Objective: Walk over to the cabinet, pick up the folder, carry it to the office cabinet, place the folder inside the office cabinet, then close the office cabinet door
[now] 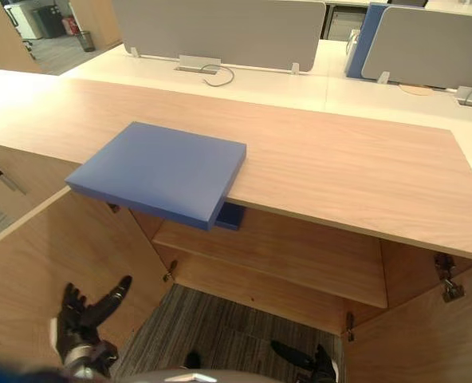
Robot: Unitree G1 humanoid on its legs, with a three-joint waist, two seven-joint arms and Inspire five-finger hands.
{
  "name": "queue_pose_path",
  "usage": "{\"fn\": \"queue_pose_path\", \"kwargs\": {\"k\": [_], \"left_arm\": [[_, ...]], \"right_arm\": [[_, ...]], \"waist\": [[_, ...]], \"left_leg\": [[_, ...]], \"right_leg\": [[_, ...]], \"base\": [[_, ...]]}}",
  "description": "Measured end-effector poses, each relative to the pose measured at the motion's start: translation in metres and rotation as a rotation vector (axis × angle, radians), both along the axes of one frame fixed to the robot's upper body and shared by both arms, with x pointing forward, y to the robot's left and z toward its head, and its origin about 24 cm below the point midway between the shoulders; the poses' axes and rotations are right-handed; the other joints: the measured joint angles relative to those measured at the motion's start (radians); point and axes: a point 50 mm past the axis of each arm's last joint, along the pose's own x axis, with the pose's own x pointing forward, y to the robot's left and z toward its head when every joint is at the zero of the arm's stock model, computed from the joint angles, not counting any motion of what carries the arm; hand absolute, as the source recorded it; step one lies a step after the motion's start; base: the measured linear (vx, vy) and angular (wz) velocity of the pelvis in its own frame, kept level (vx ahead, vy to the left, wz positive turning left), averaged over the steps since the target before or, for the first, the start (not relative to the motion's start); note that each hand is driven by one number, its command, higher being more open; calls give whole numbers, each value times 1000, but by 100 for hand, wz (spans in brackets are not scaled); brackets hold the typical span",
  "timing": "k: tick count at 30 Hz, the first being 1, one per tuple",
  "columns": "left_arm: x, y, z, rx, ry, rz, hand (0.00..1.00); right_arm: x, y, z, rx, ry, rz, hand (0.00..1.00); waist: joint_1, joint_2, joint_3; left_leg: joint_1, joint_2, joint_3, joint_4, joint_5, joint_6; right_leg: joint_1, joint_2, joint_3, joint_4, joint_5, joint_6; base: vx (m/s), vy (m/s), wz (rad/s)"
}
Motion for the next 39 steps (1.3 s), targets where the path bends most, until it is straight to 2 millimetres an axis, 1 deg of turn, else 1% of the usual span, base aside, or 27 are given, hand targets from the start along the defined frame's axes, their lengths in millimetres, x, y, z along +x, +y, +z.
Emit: {"fn": "queue_pose_path", "kwargs": {"k": [1,2,3,4,6,8,9,12,14,16,17,18,19,21,25,30,33,36,39], "left_arm": [[1,1,9,54,-12,3,100],[5,5,27,173,-30,11,100],[6,8,42,292,-37,34,100],[7,10,50,352,-38,51,100],[7,12,75,541,-58,119,100],[7,10,89,650,-78,163,100],[9,7,96,697,-98,184,100],[15,-6,107,798,-130,180,100],[24,-22,120,925,-185,84,100],[27,-31,130,1023,-232,18,100],[28,-35,136,1095,-255,-16,100],[29,-37,138,1123,-266,-31,100],[29,-40,144,1214,-291,-74,100],[30,-41,145,1263,-300,-104,100],[32,-45,143,1353,-297,-222,100],[35,-46,135,1449,-274,-432,100],[34,-45,132,1511,-254,-529,100],[33,-44,128,1567,-234,-621,100],[34,-42,124,1589,-209,-674,100]], "right_arm": [[0,1,0,-4,2,5,100],[0,2,0,-11,6,19,100],[2,2,0,-14,3,20,100],[2,2,0,-15,3,19,100],[3,2,0,-25,4,13,100],[3,3,0,-33,6,11,100],[4,3,0,-41,11,19,100],[10,6,0,-50,11,50,100],[18,14,0,-38,4,85,100],[22,21,0,-22,-1,88,100],[23,25,0,-10,-6,94,100],[24,26,0,-6,-8,97,100],[26,27,-1,0,-6,107,100],[25,26,-2,-1,-1,111,100],[23,22,-3,-12,15,118,100],[16,8,-5,-35,39,124,100],[14,3,-5,-48,49,138,100],[11,1,-5,-50,55,150,100],[10,1,-6,-47,57,150,100]], "waist": [[1,-6,-3],[5,-10,-6],[7,-11,-6],[7,-10,-6],[10,-10,-6],[15,-10,-6],[25,-10,-7],[38,-11,-13],[42,-11,-22],[41,-5,-28],[41,1,-33],[41,4,-35],[41,10,-40],[41,12,-43],[47,11,-44],[49,11,-49],[47,10,-50],[48,11,-54],[48,11,-63]], "left_leg": [[-4,-1,-5,2,2,2],[-11,-2,-13,6,2,2],[-14,-5,-23,6,2,2],[-13,-6,-26,6,2,2],[-12,-9,-40,6,2,2],[-14,-12,-54,6,2,2],[-14,-13,-59,6,2,2],[-20,-13,-67,5,3,3],[-26,-15,-83,-1,9,-1],[-25,-16,-85,-10,14,-3],[-25,-17,-85,-13,16,0],[-25,-17,-85,-13,19,4],[-25,-20,-85,-14,19,4],[-26,-20,-84,-14,19,4],[-29,-14,-81,-14,21,2],[-28,-6,-63,-15,21,2],[-27,-3,-53,-15,21,2],[-28,1,-47,-15,21,2],[-27,4,-41,-15,21,2]], "right_leg": [[1,0,-5,-1,0,1],[3,0,-15,-4,1,1],[6,0,-22,-5,1,2],[12,-1,-25,-7,2,3],[26,-3,-41,-15,2,6],[34,-3,-55,-20,3,7],[37,-3,-60,-22,2,8],[38,-2,-69,-23,2,8],[37,1,-81,-24,2,8],[35,3,-82,-25,2,8],[33,3,-81,-25,2,8],[33,2,-80,-26,2,8],[33,2,-80,-26,2,8],[32,7,-76,-28,2,7],[25,15,-64,-31,1,4],[16,22,-36,-31,1,-3],[10,24,-24,-30,1,-5],[2,27,-16,-29,2,-8],[0,29,-9,-29,3,-9]], "base": [[14,-21,26],[15,-17,23],[17,-14,20],[16,-10,20],[7,-12,19],[-13,-16,20],[-18,-12,16],[-30,-7,11],[-49,-15,18],[-38,-2,6],[-34,3,-1],[-35,4,0],[0,0,0],[-17,-3,0],[-30,-16,-5],[-26,-13,-10],[-30,0,-11],[-36,0,-7],[-32,-1,-7]]}}
